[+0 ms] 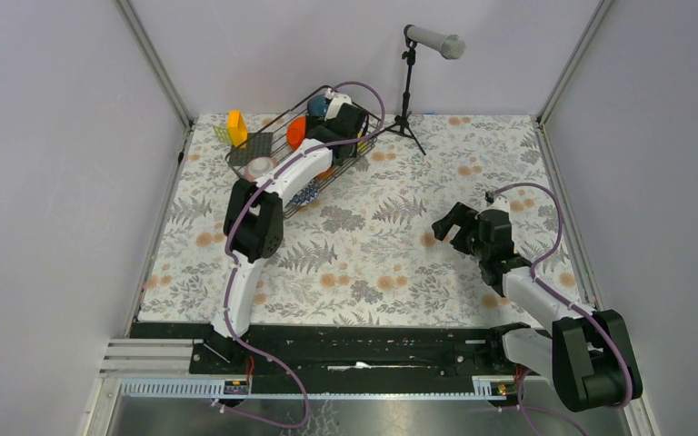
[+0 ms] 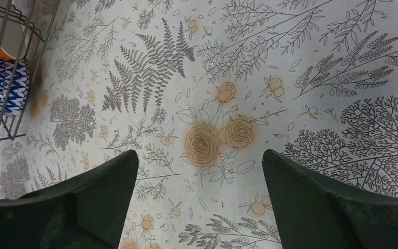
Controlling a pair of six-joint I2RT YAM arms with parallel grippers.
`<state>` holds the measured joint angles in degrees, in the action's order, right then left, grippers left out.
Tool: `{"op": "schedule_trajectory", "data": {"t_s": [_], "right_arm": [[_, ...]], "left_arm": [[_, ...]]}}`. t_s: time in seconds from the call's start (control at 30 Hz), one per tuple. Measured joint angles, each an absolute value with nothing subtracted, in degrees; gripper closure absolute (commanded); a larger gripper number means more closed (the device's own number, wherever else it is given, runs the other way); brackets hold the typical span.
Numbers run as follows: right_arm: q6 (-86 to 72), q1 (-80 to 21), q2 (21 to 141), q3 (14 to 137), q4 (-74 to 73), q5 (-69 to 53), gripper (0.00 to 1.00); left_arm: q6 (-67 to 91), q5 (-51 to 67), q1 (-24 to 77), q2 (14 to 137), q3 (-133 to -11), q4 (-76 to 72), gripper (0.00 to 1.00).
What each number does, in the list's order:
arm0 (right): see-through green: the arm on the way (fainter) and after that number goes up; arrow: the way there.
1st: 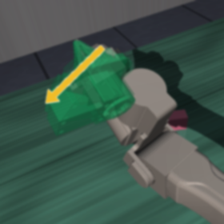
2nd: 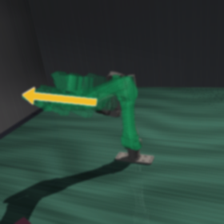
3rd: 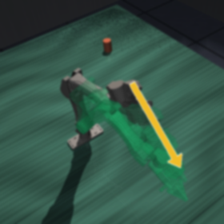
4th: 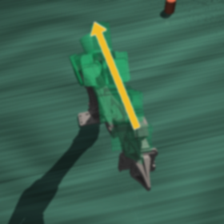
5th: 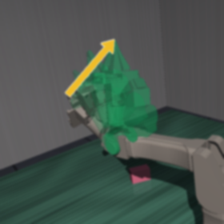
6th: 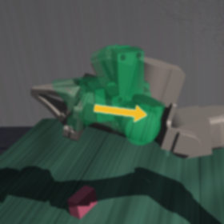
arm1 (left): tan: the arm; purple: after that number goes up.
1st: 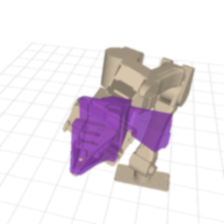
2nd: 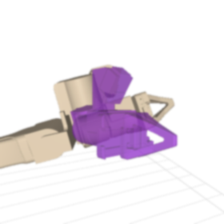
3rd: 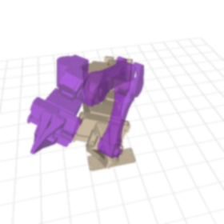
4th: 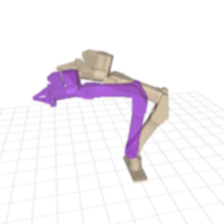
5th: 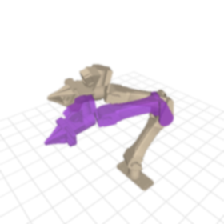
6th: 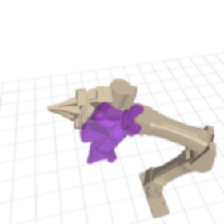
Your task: Unload the bowls from the dish rack
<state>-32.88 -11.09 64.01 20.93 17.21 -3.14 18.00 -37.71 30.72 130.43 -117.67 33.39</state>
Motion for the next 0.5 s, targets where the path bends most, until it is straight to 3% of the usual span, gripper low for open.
{"op": "schedule_trajectory", "data": {"t_s": [0.1, 0.3, 0.5], "right_arm": [[-32.91, -11.09, 63.72, 20.93, 17.21, -3.14, 0.04], [-32.97, -11.09, 63.68, 20.93, 17.21, -3.14, 0.04], [-33.06, -11.09, 63.66, 20.93, 17.21, -3.14, 0.04]], "left_arm": [[18.04, -37.69, 30.72, 130.47, -117.71, 33.41, 0.12], [17.91, -37.74, 30.74, 130.47, -117.73, 33.54, 0.10], [17.96, -37.69, 30.72, 130.47, -117.73, 33.52, 0.22]]}}
